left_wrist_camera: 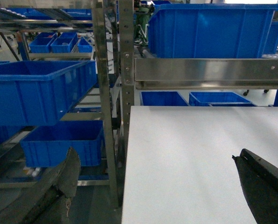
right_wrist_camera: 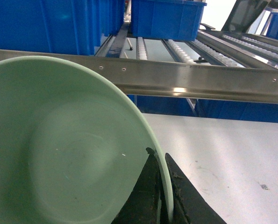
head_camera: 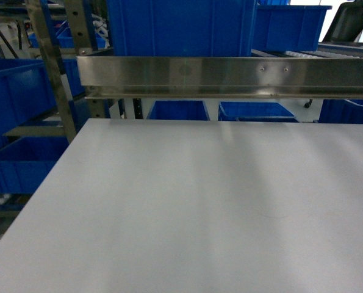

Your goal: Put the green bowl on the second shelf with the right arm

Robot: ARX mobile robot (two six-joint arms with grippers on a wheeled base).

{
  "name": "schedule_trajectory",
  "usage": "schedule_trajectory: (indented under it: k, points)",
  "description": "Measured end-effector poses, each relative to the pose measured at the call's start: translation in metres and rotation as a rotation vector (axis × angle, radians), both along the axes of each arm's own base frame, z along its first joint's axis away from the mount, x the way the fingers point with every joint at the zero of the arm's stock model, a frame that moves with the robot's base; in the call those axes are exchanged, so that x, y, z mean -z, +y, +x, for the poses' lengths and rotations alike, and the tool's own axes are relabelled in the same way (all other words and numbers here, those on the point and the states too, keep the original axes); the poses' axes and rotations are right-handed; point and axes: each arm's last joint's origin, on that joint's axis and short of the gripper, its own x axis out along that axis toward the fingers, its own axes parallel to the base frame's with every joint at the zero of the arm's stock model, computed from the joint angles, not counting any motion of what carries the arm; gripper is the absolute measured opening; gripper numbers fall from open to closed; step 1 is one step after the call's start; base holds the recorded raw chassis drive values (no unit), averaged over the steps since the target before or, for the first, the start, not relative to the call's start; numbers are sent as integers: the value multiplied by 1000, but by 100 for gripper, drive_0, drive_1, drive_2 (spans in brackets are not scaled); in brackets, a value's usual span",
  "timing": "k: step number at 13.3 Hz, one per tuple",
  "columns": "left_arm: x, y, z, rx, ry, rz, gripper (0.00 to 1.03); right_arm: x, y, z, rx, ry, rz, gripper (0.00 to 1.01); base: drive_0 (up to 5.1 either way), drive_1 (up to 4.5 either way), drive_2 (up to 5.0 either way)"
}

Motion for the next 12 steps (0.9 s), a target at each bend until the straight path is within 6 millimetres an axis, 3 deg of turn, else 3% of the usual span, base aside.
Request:
schedule_trajectory:
  k: [12]
  points:
    - [0, 0, 0, 0, 1, 0, 98, 0, 0, 0, -1, -4, 0, 2, -503, 242, 242]
